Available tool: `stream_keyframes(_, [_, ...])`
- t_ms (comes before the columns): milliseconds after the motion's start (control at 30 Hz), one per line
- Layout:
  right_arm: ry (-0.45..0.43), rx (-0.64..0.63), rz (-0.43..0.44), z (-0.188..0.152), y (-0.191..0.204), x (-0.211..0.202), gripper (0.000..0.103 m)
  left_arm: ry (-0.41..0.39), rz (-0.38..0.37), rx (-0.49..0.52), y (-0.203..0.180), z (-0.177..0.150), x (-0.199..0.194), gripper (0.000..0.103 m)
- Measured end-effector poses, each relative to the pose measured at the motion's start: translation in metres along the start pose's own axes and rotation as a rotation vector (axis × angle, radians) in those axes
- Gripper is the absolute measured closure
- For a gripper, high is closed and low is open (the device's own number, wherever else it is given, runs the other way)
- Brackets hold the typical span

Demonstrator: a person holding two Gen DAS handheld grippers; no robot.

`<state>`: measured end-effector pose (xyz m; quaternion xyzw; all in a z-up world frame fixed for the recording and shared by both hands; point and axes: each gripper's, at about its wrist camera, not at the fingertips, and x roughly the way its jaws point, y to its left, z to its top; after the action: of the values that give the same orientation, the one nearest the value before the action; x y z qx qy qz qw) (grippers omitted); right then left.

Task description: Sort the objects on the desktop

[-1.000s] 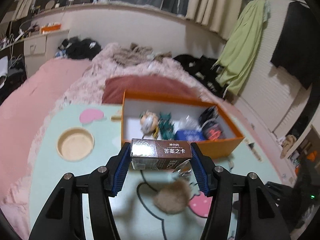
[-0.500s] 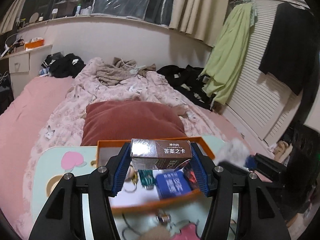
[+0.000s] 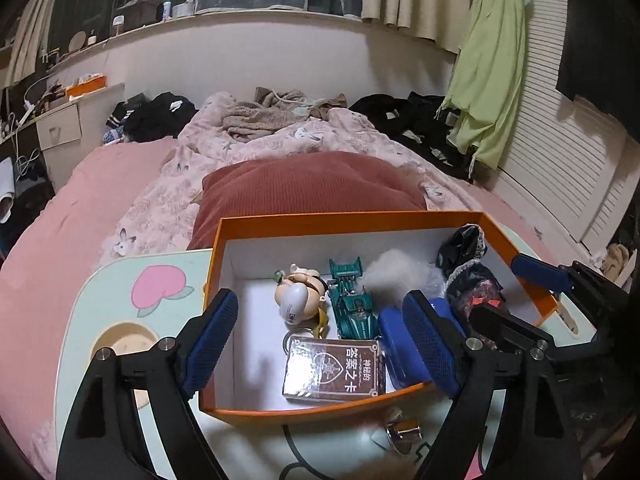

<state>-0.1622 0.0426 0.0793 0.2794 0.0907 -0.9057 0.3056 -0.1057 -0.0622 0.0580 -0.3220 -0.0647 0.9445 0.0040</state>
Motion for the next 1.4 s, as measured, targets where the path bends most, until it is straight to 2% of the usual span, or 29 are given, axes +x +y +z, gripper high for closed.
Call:
stream_keyframes(100, [0.000, -0.002, -0.002, 0.001, 0.000, 0.000, 0.023, 0.001, -0.029, -0.026, 0.003, 0.004, -0.001, 0.019])
stream_keyframes(267, [-0.038, 0.049, 0.052, 0.009, 0.000, -0.029, 0.023, -0.118, -0.060, -0.044, 0.000, 0.006, -0.041, 0.019])
stream_keyframes(333, [-0.042, 0.040, 0.059, 0.010, 0.004, -0.043, 0.023, -0.126, -0.056, -0.025, -0.003, 0.006, -0.057, 0.019])
stream_keyframes(433, [0.011, 0.004, 0.057, -0.006, 0.010, -0.060, 0.021, -0.077, -0.053, 0.017, -0.009, -0.005, -0.074, 0.019])
stream_keyframes(567, [0.113, 0.012, 0.071, -0.039, 0.018, -0.070, 0.021, 0.015, -0.044, 0.040, -0.016, -0.042, -0.086, 0.019])
stream_keyframes(767, [0.213, -0.010, 0.025, -0.070, 0.027, -0.068, 0.021, 0.158, -0.004, 0.057, -0.026, -0.092, -0.072, 0.019])
stream_keyframes(867, [0.255, -0.006, 0.018, -0.076, 0.025, -0.059, 0.021, 0.217, 0.018, 0.064, -0.027, -0.100, -0.060, 0.019])
stream_keyframes(933, [0.255, -0.014, 0.009, -0.077, 0.027, -0.061, 0.015, 0.260, 0.035, 0.063, -0.026, -0.104, -0.053, 0.018])
stream_keyframes(967, [0.256, -0.018, 0.006, -0.077, 0.027, -0.060, 0.015, 0.252, 0.060, 0.072, -0.026, -0.106, -0.051, 0.017])
stream_keyframes(1033, [0.260, -0.031, -0.001, -0.079, 0.029, -0.059, 0.011, 0.249, 0.060, 0.063, -0.024, -0.107, -0.049, 0.014])
stream_keyframes(1067, [0.261, -0.036, -0.001, -0.080, 0.030, -0.059, 0.010, 0.252, 0.063, 0.059, -0.023, -0.109, -0.048, 0.004])
stream_keyframes(1100, [0.262, -0.037, 0.000, -0.080, 0.028, -0.058, 0.009, 0.260, 0.069, 0.055, -0.022, -0.110, -0.045, 0.000])
stream_keyframes(1400, [0.262, -0.042, 0.008, -0.082, 0.028, -0.057, 0.004, 0.249, 0.069, 0.051, -0.021, -0.111, -0.042, 0.000])
